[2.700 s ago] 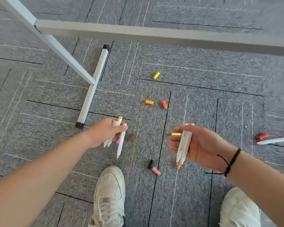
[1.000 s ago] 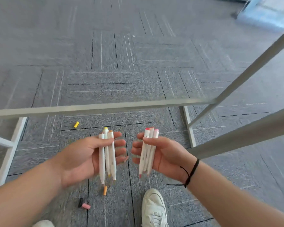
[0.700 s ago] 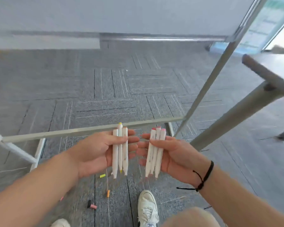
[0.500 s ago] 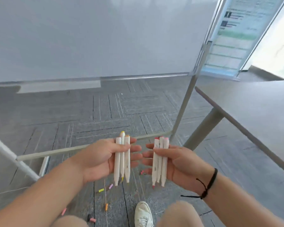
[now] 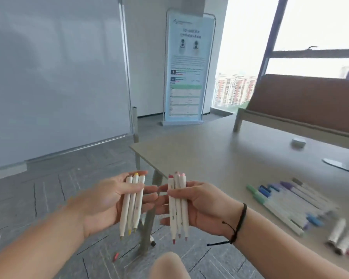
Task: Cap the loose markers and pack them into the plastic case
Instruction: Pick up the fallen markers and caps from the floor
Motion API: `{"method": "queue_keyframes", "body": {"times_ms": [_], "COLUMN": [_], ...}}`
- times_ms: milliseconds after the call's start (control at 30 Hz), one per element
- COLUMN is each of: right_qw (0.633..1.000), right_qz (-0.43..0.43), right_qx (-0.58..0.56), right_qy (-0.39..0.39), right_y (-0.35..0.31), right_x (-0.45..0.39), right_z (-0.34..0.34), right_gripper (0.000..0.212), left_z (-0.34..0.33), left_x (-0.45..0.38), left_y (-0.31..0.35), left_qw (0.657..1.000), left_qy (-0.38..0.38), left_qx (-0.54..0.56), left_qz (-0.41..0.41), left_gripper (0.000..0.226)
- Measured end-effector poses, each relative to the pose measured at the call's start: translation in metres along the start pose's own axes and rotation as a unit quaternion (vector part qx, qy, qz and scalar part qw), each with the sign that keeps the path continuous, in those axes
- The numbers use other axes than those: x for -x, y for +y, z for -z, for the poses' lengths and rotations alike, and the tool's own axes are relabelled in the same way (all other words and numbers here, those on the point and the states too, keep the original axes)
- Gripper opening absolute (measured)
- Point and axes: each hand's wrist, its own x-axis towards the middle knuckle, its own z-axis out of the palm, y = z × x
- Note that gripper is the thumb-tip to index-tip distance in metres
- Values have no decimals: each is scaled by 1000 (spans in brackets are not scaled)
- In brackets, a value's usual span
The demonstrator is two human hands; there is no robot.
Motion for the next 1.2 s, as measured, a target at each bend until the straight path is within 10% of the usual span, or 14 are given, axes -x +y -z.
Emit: {"method": "queue_keyframes", "body": {"times_ms": [667,1200], "right_qw": [899,864], "right_qz": [-8,-21], "right_qx": [-61,-58], "right_qy": [434,499], "right_y": [-5,-9], "right_x": [269,254], "right_z": [223,268], "right_gripper": [14,19], "left_z": [-301,-365], "left_x": [-95,-166], "left_y": [-140,-146], "left_qw": [922,906], "left_qy": [-288,-199], "left_qx": [-168,-369], "left_qz": [196,62], "left_gripper": [28,29]}}
